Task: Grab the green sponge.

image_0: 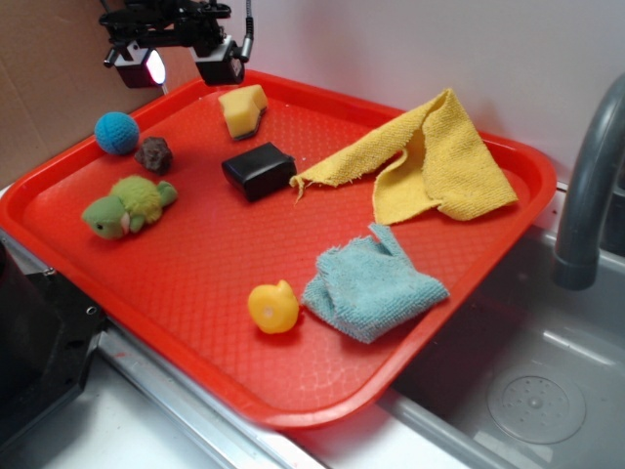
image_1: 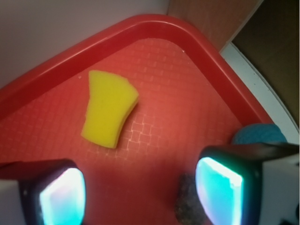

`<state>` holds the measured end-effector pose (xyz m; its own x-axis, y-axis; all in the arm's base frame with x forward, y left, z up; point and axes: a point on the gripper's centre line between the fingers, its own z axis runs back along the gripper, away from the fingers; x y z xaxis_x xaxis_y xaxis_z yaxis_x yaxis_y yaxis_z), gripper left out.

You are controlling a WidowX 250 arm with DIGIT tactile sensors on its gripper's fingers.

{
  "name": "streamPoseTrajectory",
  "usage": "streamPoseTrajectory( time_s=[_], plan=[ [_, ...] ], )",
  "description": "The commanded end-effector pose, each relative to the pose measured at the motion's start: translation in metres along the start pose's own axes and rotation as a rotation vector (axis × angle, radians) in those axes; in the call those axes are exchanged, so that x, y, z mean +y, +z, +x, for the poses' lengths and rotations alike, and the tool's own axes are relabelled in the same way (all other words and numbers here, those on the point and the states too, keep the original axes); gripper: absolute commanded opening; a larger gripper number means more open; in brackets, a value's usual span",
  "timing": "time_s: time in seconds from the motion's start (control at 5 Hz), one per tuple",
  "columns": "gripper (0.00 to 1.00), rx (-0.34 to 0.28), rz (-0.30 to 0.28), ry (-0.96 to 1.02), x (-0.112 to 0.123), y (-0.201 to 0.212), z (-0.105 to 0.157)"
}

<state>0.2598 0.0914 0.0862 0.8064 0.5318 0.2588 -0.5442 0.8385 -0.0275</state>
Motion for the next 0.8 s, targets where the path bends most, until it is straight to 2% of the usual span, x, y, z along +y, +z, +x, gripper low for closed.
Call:
streamPoseTrajectory(
  time_s=[0.0, 0.4, 0.6],
  plan=[
    [1.00, -0.048, -0.093, 0.053, -0.012, -0.037, 0.021],
    [1.00, 0.001, -0.030, 0.047, -0.025, -0.068, 0.033],
    [1.00, 0.005, 0.010, 0.065, -0.023, -0.070, 0.032]
  ],
)
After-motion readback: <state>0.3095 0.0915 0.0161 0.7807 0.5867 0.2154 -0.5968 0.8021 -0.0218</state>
